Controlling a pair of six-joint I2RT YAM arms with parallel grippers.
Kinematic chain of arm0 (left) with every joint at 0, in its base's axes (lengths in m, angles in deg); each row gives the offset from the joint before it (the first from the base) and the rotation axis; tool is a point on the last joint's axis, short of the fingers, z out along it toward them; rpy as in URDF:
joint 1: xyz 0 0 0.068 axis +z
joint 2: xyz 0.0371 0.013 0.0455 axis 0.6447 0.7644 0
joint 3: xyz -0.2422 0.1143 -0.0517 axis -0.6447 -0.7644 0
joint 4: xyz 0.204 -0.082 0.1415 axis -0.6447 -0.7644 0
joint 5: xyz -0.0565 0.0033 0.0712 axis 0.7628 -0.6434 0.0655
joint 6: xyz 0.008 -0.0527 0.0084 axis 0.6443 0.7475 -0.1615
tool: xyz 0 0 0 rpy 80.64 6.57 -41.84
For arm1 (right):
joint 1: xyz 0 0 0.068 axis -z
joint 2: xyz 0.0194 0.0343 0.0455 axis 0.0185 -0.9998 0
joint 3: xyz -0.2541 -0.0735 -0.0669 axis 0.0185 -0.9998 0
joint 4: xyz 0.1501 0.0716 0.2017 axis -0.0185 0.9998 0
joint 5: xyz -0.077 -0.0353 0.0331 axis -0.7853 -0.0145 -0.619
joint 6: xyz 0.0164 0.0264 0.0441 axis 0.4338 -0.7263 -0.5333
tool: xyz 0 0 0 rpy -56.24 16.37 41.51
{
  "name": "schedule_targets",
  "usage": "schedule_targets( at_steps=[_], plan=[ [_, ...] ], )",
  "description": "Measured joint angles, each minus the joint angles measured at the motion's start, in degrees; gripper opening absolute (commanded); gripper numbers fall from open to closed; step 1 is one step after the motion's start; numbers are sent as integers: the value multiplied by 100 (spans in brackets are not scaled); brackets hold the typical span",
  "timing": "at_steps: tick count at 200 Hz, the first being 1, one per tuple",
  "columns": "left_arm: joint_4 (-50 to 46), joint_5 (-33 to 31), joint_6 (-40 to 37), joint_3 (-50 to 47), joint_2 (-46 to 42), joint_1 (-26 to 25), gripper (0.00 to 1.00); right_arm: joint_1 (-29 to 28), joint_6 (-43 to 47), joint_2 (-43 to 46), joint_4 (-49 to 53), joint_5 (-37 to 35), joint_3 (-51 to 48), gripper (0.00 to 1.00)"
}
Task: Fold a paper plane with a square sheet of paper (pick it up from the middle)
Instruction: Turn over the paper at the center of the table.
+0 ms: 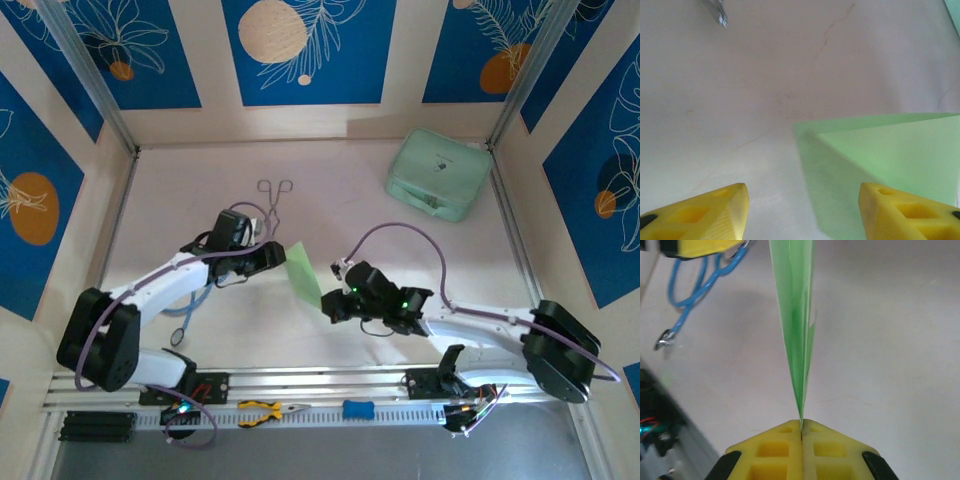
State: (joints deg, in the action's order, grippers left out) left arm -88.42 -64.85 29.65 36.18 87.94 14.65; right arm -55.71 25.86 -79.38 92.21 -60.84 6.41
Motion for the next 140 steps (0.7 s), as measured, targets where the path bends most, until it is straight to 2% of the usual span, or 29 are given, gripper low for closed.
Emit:
schedule_targets(
  at_steps=[32,68,110,140],
  plan=[
    [-560,-234,-175,415,-188,0,63,-129,269,313,1237,-1165,304,6],
    [-1047,-415,-378,800,-286,2,63,-256,208,90,2712,-2282,1174,6],
    [-1545,-710,-516,1080,-389,4,64,-542,-811,-1497,4937,-3536,2531,7],
    [-1832,-1023,-586,1161,-509,11,65,-866,-929,-2691,5615,-3753,3106,8]
  ],
)
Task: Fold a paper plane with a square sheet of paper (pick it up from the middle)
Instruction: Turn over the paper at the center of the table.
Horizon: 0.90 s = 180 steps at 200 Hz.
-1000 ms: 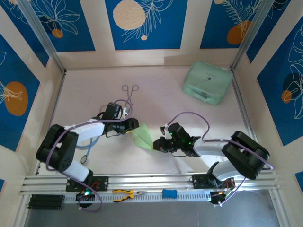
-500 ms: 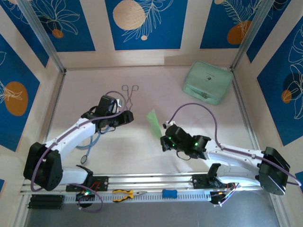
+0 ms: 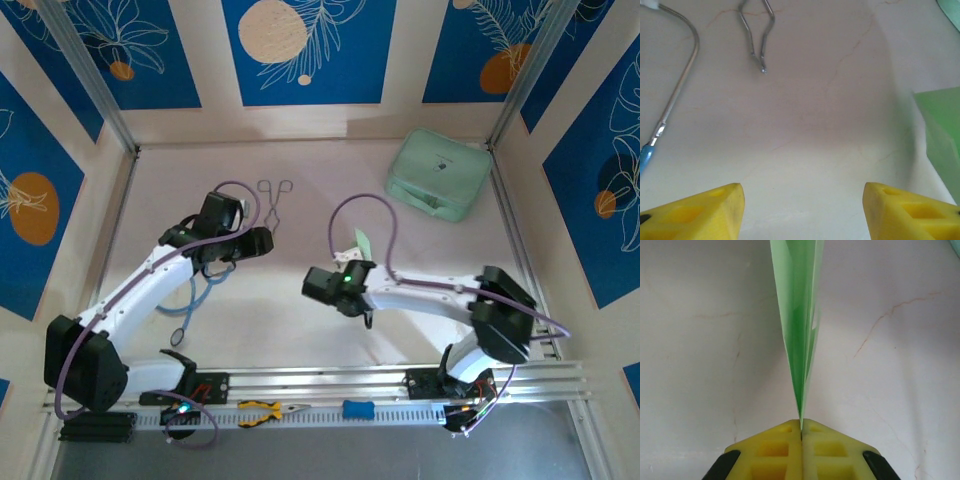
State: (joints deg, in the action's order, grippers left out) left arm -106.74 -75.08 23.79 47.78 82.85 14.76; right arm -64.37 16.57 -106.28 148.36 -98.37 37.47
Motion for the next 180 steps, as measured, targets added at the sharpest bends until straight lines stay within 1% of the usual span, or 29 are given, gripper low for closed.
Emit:
schedule_targets(
  at_steps=[20,51,75,91,110,117,152,163,180],
  plan=[
    [-125,-164,-20,22,-66,4,66,-260,140,-516,-63,83,201,10],
    [-236,-297,-15,22,-96,33,68,-599,590,-879,-501,444,280,15],
    [-264,-310,-22,22,-101,114,70,-723,960,-997,-955,905,273,21],
    [-275,-310,-33,22,-101,168,70,-737,1204,-962,-1333,1224,240,29],
    [-273,-295,-33,22,-101,203,70,-691,1445,-732,-1915,1663,-13,40],
    [-273,-280,-33,22,-101,205,70,-654,1513,-592,-2114,1834,-146,42],
    [-243,-103,-35,22,-101,236,71,-323,1604,271,-2946,2492,-793,45],
    [-184,-4,-37,4,-107,240,71,-164,1587,555,-3226,2706,-1016,45],
    [-59,188,-55,-74,-138,249,67,216,1469,984,-3698,3117,-1423,42]
  ],
)
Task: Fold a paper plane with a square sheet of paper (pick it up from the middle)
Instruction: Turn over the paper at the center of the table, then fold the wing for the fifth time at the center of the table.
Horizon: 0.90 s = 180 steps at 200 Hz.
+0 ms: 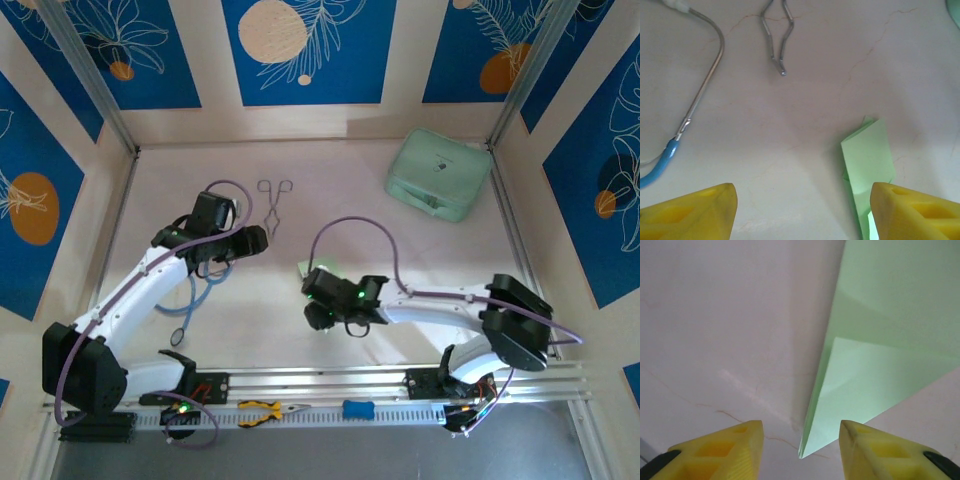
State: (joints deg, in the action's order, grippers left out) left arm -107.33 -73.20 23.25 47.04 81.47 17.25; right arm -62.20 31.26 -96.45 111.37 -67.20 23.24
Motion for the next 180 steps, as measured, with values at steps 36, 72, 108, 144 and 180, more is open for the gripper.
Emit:
schedule_targets(
  at_steps=[36,72,108,144,180],
  plan=[
    [382,529,0,-223,7,9,51,1064,-588,525,-1298,1016,-1064,26],
    [796,1071,116,-356,155,13,39,1650,-1314,702,-2216,1659,-1805,18],
    [1373,1714,450,-595,422,13,37,1893,-1742,728,-2750,2138,-1993,14],
    [1650,2109,658,-734,656,13,37,1906,-1884,328,-3182,2616,-1921,11],
    [1768,2277,695,-745,658,13,35,1904,-1963,-293,-3405,2933,-1729,9]
  ],
)
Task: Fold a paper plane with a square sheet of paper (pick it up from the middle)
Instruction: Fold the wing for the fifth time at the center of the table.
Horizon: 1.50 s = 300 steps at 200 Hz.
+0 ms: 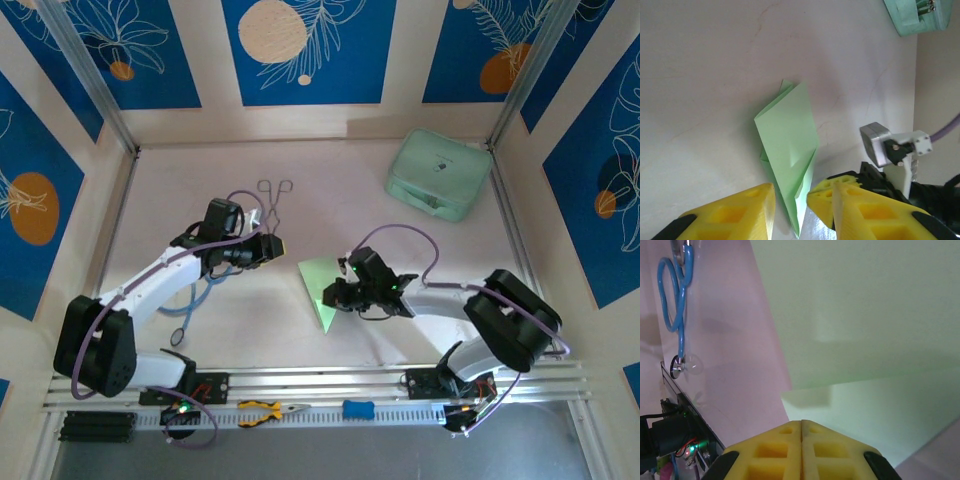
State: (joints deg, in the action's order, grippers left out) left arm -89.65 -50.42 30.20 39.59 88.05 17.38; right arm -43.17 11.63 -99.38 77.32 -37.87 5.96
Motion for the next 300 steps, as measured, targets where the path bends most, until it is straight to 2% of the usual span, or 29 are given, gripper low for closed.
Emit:
schedule_targets(
  at_steps=[66,117,162,184,265,300],
  plan=[
    [140,177,90,-83,109,0,31,-232,-557,-909,-435,83,190,9],
    [496,398,313,-236,476,-46,22,-658,-1663,-1110,-621,-415,378,8],
    [874,424,542,-243,1143,-411,14,-909,-2645,-1084,-1123,-966,162,8],
    [1010,426,625,-238,1547,-605,14,-990,-2927,-1049,-1296,-1167,59,8],
    [1182,396,686,48,2402,-903,9,-1097,-3182,-1021,-1502,-1421,-46,9],
    [1263,382,680,37,2625,-905,8,-1185,-3042,-844,-1419,-1547,-125,17]
  ],
)
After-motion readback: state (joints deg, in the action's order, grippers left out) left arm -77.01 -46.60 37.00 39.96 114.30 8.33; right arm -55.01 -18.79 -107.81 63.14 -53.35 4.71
